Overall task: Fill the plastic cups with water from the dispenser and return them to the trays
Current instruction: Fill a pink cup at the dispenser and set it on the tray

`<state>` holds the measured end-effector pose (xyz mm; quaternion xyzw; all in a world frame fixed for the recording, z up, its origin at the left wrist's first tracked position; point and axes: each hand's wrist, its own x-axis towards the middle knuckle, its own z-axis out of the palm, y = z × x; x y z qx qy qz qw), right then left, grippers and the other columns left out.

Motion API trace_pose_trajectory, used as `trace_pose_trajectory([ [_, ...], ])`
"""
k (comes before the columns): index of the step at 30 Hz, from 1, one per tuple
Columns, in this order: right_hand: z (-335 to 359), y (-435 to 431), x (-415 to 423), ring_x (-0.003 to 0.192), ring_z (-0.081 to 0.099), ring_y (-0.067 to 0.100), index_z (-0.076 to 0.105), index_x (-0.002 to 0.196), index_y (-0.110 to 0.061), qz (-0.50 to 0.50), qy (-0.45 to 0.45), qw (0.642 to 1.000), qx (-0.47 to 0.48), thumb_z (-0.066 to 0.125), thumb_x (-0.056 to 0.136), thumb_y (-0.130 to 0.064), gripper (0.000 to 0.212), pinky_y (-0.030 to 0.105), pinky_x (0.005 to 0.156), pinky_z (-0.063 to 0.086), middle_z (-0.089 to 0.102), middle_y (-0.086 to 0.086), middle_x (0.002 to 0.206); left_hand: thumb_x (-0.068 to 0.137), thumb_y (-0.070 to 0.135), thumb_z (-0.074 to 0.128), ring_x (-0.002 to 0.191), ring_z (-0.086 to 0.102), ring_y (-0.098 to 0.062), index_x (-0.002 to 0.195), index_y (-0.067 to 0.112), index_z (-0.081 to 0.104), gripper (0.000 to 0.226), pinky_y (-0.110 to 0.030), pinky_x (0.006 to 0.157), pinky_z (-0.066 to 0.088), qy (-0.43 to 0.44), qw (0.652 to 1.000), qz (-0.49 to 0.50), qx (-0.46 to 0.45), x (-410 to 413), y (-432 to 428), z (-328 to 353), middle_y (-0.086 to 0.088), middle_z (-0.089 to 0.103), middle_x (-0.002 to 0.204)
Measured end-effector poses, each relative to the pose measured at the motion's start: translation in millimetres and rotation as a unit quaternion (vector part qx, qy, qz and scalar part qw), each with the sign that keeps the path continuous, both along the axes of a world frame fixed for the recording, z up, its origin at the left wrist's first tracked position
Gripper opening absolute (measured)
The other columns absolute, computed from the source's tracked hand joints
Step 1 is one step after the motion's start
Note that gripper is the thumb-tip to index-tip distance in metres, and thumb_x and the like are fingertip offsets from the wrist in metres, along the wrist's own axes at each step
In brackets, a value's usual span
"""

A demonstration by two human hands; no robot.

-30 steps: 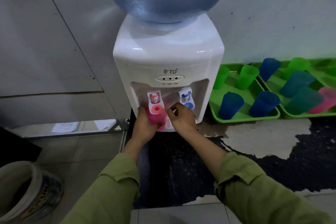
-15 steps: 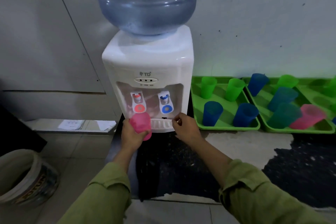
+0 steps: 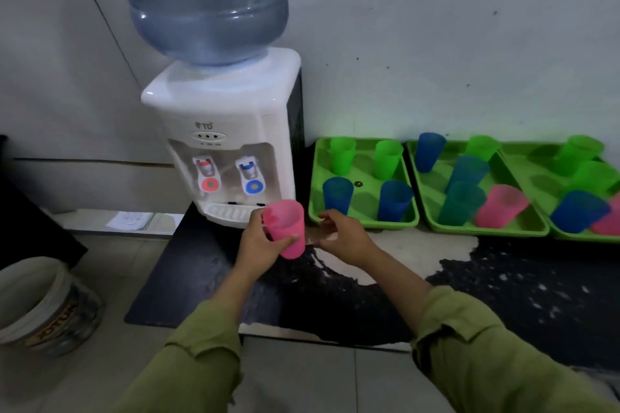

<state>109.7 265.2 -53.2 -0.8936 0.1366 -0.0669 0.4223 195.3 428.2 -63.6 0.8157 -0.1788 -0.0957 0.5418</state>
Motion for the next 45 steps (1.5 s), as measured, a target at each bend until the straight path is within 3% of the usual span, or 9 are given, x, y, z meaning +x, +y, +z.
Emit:
trace_pose_trajectory([
  [5, 19, -53, -19, 0.125, 0.048, 0.019, 0.039, 0.136, -0.007, 0.002, -0.01, 1.0, 0.003, 0.081, 0.069, -0.02, 0.081, 0.021, 0.096, 0.04, 0.05, 0.008, 0.137, 0.064, 0.021, 0.085, 0.093, 0.057, -0.006, 0.12, 0.022, 0.046, 0.068, -0.024, 0.08, 0.05, -0.024, 0.997, -0.07, -0.03, -19, -61, 27, 0.008, 0.056, 0.109],
  [8, 33, -84, -26, 0.123, 0.051, 0.02, 0.038, 0.136, -0.009, -0.007, -0.035, 0.999, 0.015, 0.084, 0.066, -0.019, 0.084, 0.031, 0.097, 0.046, 0.053, 0.007, 0.133, 0.064, 0.02, 0.085, 0.093, 0.057, -0.005, 0.12, 0.021, 0.047, 0.067, -0.011, 0.077, 0.047, -0.049, 0.991, -0.114, -0.043, -25, -99, 44, 0.01, 0.057, 0.107],
  [11, 45, -116, -32, 0.113, 0.056, 0.016, 0.04, 0.134, -0.012, -0.041, -0.067, 0.997, 0.017, 0.084, 0.065, -0.022, 0.083, 0.03, 0.093, 0.049, 0.058, 0.004, 0.125, 0.064, 0.015, 0.084, 0.09, 0.058, -0.004, 0.115, 0.022, 0.048, 0.063, -0.003, 0.072, 0.044, -0.057, 0.986, -0.143, -0.062, -22, -144, 56, 0.012, 0.058, 0.102],
  [16, 61, -174, -39, 0.101, 0.061, 0.015, 0.044, 0.128, -0.012, -0.108, -0.112, 0.987, 0.041, 0.083, 0.067, -0.023, 0.074, 0.026, 0.08, 0.055, 0.061, 0.002, 0.115, 0.066, 0.016, 0.083, 0.1, 0.058, -0.012, 0.117, 0.023, 0.047, 0.063, -0.025, 0.084, 0.051, -0.031, 0.973, -0.21, -0.09, -15, -221, 70, 0.003, 0.059, 0.113],
  [22, 80, -251, -49, 0.099, 0.06, 0.017, 0.043, 0.125, -0.012, -0.171, -0.13, 0.977, 0.011, 0.084, 0.065, -0.024, 0.074, 0.022, 0.077, 0.053, 0.058, 0.002, 0.112, 0.071, 0.025, 0.078, 0.102, 0.057, -0.007, 0.13, 0.022, 0.042, 0.069, -0.02, 0.082, 0.05, -0.023, 0.949, -0.294, -0.11, -14, -306, 89, 0.006, 0.056, 0.117],
  [25, 87, -287, -60, 0.097, 0.06, 0.018, 0.043, 0.123, -0.012, -0.209, -0.13, 0.969, -0.008, 0.083, 0.066, -0.027, 0.071, 0.024, 0.074, 0.052, 0.058, 0.003, 0.109, 0.072, 0.024, 0.078, 0.108, 0.059, -0.014, 0.13, 0.021, 0.042, 0.068, -0.031, 0.09, 0.052, -0.013, 0.942, -0.317, -0.114, -20, -347, 89, 0.001, 0.057, 0.121],
  [30, 92, -361, -78, 0.096, 0.055, 0.019, 0.041, 0.124, -0.008, -0.249, -0.113, 0.961, -0.026, 0.082, 0.068, -0.023, 0.071, 0.025, 0.072, 0.044, 0.052, 0.003, 0.11, 0.075, 0.031, 0.075, 0.111, 0.057, -0.015, 0.134, 0.018, 0.038, 0.071, -0.029, 0.092, 0.048, -0.008, 0.939, -0.339, -0.066, -30, -417, 85, -0.001, 0.055, 0.125],
  [35, 80, -443, -91, 0.093, 0.051, 0.02, 0.04, 0.121, -0.008, -0.279, -0.075, 0.957, -0.038, 0.081, 0.067, -0.015, 0.068, 0.022, 0.069, 0.039, 0.054, 0.011, 0.116, 0.081, 0.02, 0.07, 0.111, 0.053, -0.018, 0.136, 0.016, 0.035, 0.065, -0.029, 0.09, 0.046, 0.001, 0.946, -0.324, -0.004, -51, -485, 69, -0.003, 0.051, 0.124],
  [45, 33, -559, -96, 0.099, 0.045, 0.024, 0.03, 0.132, -0.004, -0.27, -0.007, 0.963, -0.001, 0.078, 0.069, -0.009, 0.079, 0.033, 0.078, 0.042, 0.046, 0.014, 0.119, 0.086, 0.021, 0.064, 0.126, 0.046, -0.026, 0.139, 0.007, 0.035, 0.062, -0.033, 0.102, 0.04, -0.013, 0.927, -0.321, 0.194, -88, -583, 11, -0.014, 0.044, 0.14],
])
